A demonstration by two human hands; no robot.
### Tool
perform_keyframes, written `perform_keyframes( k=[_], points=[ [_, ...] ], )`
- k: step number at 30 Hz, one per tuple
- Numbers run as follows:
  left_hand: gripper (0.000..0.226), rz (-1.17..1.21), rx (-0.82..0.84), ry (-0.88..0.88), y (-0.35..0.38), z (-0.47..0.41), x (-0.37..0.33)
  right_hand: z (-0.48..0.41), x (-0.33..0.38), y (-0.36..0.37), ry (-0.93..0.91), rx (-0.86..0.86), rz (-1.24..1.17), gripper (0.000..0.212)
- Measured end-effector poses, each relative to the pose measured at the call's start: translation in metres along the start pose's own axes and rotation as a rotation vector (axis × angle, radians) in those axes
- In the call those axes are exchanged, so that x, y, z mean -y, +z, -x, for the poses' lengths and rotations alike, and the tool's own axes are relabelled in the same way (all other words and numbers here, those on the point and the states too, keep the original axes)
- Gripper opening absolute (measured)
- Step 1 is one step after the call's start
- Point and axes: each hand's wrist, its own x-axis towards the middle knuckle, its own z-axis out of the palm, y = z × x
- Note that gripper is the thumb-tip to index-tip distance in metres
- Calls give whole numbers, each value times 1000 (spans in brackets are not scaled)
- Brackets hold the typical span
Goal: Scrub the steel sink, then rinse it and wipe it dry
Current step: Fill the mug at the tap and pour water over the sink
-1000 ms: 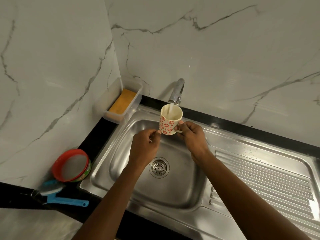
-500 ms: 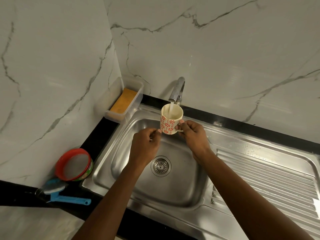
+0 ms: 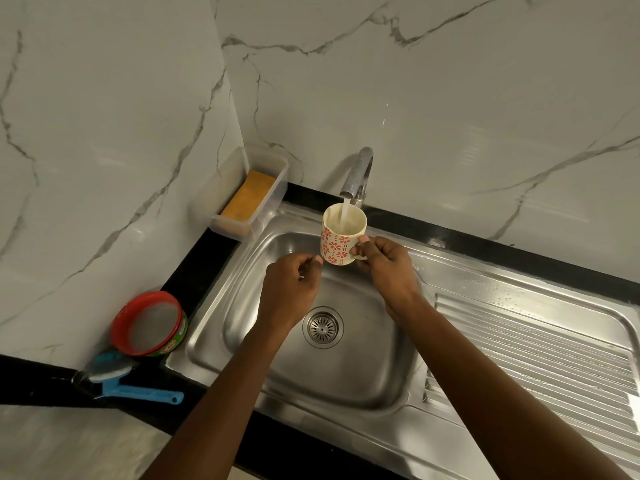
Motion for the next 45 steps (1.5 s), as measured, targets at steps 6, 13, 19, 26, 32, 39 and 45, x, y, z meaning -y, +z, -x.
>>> perform_keyframes(
  k=[6, 13, 19, 26, 32, 39, 45],
  points=[
    [30, -12, -6, 4, -1, -2, 3, -2, -3, 0, 6, 12, 4, 27],
    [37, -19, -3, -28, -4, 5, 5, -6, -8, -4, 36, 8, 6, 26],
    [37, -18, 18, -45, -1, 8, 9, -4, -9, -3, 32, -3, 4, 29],
    [38, -7, 22, -37, 1, 5, 6, -3, -8, -1, 33, -3, 6, 27],
    [37, -8, 13, -21, 1, 1, 2, -2, -6, 1, 42, -7, -19, 29],
    [35, -10, 13, 2, 3, 0, 0, -2, -8, -1, 35, -2, -10, 29],
    [36, -8, 20, 4, 4, -2, 0, -6, -15, -3, 39, -19, 5, 27]
  ],
)
